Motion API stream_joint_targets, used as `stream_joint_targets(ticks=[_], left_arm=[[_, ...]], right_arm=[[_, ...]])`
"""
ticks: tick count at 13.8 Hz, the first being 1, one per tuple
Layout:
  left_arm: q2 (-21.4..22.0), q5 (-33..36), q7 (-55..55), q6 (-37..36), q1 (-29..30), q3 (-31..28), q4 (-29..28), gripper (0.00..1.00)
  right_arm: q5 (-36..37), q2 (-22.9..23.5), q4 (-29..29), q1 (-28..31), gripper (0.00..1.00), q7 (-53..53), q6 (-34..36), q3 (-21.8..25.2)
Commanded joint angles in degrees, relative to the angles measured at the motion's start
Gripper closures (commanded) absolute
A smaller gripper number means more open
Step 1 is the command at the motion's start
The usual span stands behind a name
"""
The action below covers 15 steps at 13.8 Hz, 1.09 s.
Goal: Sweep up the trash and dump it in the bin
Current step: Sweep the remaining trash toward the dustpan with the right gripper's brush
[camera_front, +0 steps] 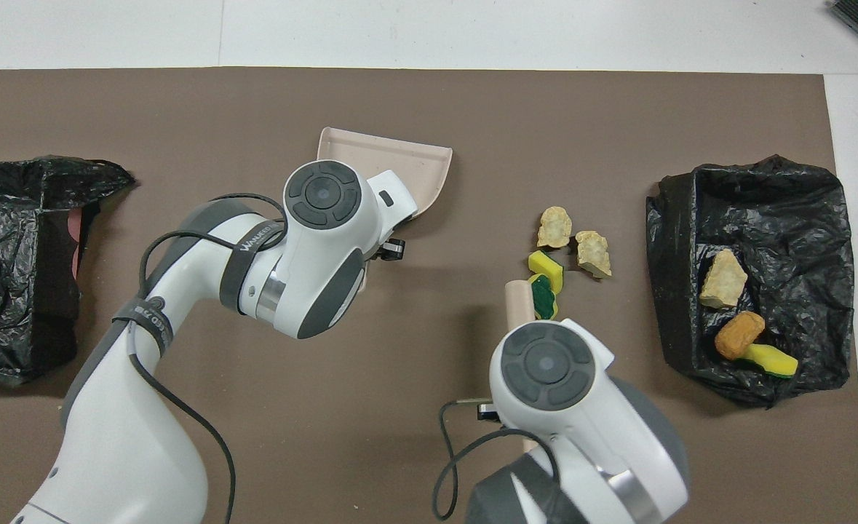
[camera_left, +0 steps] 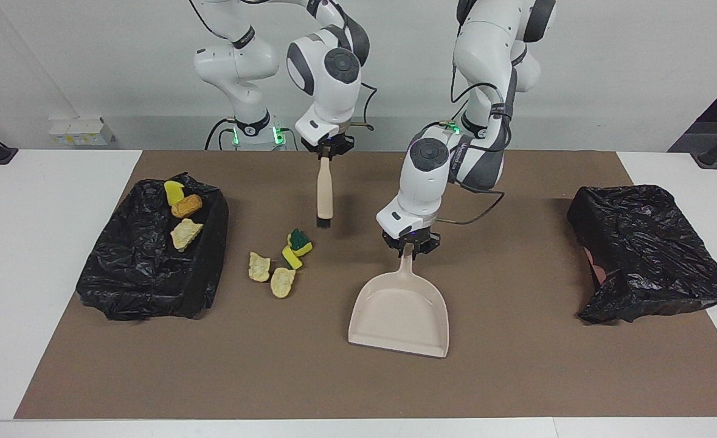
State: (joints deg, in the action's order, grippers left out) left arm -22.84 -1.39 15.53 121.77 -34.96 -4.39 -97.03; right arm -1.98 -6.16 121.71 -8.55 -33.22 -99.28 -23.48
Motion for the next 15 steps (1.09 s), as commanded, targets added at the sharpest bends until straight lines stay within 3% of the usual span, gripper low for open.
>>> stream_joint_targets(ticks=[1,4,7,10,15], left_arm=[[4.3,0.4,-9.6,-3.7,3.8,0.1,-0.3,1.00],[6.4,0.4,-22.2,-8.7,5.9,0.1,-0.4,1.00],[10.1,0.7,-34.5,-12.0,6.7,0.0,-3.1,1.00],[13.7,3.2,-37.3,-11.4,5.8,0.1,-8.2,1.00],[17.6,6.4,-44.4,-8.0,1.3,0.2,-14.9,1.00]], right_arm=[[6.6,1.2,1.1,1.8,1.00,5.2,-3.1,3.9],[17.5,3.6,0.0,2.2,1.00,14.5,-5.1,11.2],[24.3,8.8,-2.7,2.7,1.00,18.1,-7.5,15.1],[24.8,12.5,-3.8,2.7,1.00,18.2,-9.5,15.6],[17.8,15.5,-2.7,0.6,1.00,21.4,-9.6,15.2]])
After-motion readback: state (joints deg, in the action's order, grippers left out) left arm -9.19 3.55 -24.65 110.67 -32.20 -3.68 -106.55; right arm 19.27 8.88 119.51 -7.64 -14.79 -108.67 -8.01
